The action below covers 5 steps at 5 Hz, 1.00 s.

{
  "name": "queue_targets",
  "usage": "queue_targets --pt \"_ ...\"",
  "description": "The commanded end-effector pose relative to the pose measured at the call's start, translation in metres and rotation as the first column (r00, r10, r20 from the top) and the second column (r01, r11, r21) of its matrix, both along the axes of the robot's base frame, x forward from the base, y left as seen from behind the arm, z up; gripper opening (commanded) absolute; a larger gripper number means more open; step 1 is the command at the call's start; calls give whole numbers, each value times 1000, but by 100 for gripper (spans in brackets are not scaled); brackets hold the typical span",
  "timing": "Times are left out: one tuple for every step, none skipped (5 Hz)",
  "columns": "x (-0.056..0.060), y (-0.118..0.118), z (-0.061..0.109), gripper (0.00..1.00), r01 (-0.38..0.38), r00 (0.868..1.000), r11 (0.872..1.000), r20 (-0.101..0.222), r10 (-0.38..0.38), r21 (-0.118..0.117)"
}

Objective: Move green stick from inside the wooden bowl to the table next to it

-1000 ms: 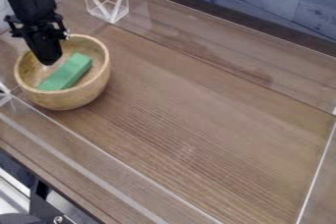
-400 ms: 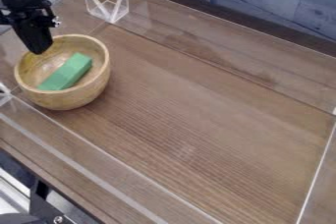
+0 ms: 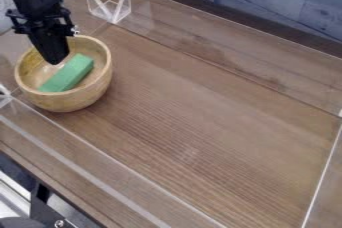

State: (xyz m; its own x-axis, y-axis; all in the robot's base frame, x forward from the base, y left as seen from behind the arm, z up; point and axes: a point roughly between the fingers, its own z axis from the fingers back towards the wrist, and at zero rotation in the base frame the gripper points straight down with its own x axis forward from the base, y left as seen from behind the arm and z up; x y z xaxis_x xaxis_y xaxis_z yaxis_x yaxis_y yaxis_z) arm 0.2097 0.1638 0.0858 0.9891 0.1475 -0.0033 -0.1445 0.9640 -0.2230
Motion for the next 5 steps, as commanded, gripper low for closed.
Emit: queue_targets --pt "0 -1 8 0 -17 999 999 42 15 39" --pt "5 11 14 0 -17 999 999 48 15 38" --pt "10 22 14 0 -14 999 999 49 12 41" --pt "10 20 16 0 60 997 997 47 -62 41" --pt "10 17 16 100 134 990 990 43 -136 41"
